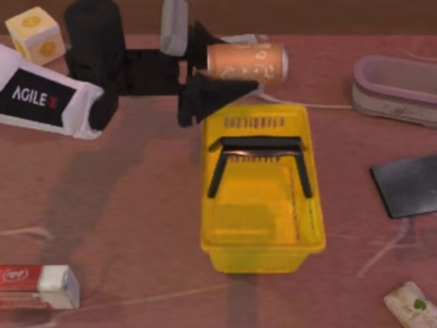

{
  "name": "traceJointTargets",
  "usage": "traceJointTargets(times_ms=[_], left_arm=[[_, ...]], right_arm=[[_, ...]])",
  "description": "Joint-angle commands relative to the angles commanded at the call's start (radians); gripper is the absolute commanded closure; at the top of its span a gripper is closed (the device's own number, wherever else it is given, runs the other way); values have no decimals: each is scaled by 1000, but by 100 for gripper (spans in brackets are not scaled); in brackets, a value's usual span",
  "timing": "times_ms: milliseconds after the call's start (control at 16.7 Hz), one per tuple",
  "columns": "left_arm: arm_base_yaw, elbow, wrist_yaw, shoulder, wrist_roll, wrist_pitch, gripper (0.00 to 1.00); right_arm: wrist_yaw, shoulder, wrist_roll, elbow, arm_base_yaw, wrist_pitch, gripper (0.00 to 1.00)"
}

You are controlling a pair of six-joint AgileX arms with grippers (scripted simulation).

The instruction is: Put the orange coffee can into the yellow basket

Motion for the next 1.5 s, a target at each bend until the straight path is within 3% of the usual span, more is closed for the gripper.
traceJointTargets(times_ms=[300,600,1380,1500], left_arm=[[14,-38,-2,148,-5,196,100],[15,-43,-2,163,-5,212,100],[15,-43,-2,163,-5,212,2],[15,-43,-2,163,-5,212,0]], right_arm=[[0,0,0,0,0,0,0],[0,0,0,0,0,0,0],[0,0,0,0,0,0,0],[0,0,0,0,0,0,0]])
